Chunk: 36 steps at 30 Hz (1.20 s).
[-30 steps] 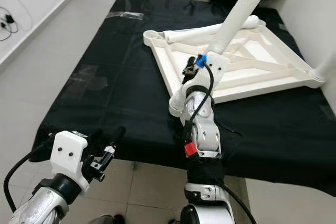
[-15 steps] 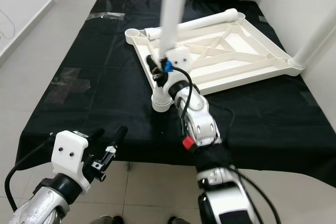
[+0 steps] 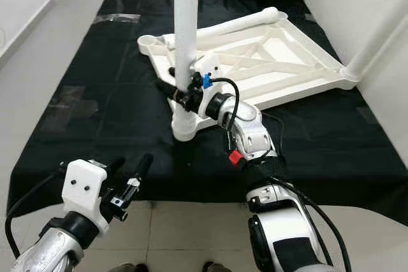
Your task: Building children table
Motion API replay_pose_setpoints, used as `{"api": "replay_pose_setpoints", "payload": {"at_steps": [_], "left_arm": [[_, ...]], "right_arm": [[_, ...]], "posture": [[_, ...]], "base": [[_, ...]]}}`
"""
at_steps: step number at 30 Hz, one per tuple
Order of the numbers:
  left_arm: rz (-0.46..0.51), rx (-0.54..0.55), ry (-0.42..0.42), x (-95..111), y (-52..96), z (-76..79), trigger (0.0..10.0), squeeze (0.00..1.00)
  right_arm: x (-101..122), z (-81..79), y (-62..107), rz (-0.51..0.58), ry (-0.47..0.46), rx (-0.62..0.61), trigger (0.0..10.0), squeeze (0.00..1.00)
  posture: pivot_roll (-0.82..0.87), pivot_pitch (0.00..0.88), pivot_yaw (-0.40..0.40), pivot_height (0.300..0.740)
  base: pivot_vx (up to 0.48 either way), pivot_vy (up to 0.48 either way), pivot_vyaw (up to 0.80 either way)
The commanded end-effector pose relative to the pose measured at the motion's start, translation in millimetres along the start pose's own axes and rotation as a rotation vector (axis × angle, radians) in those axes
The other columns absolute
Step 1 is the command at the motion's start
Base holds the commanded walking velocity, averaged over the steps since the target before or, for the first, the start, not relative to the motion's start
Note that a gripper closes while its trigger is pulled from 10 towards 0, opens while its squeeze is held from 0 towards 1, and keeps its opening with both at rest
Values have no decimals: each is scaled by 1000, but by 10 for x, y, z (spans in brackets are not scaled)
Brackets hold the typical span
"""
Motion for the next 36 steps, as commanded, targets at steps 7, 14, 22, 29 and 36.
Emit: {"api": "replay_pose_setpoints", "payload": {"at_steps": [7,14,22,29,36], "left_arm": [[-9,-4,-8,5,25,1,10000,0],[-2,2,-12,19,9,-14,10000,0],[4,0,-15,24,-5,-15,10000,0],[10,0,-18,30,-23,-30,10000,0],[13,-4,-21,34,-27,-30,10000,0]], "right_arm": [[-610,-413,25,-157,-309,386,10000,0],[-717,-189,-60,-211,-194,168,10000,0],[-662,244,-35,-144,-188,-291,10000,0],[-607,666,381,29,-213,-937,10000,0],[-525,606,643,163,-190,-1301,10000,0]], "posture": [[198,218,-28,740],[198,216,-29,740],[189,214,-28,740],[188,202,-23,740],[186,200,-22,740]], "base": [[0,0,0],[0,0,0],[0,0,0],[0,0,0],[0,0,0]]}}
Point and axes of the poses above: a point about 5 cm out from each wrist's last joint towards the gripper, its own y axis pointing back from the gripper into the wrist, its own x axis along the axis of the wrist's last joint, z = x × y, the point moved 3 cm from there along -y, pointing out of the wrist towards the gripper, and after that the axes turned 13 degrees about -y, right-handed, at the moved point
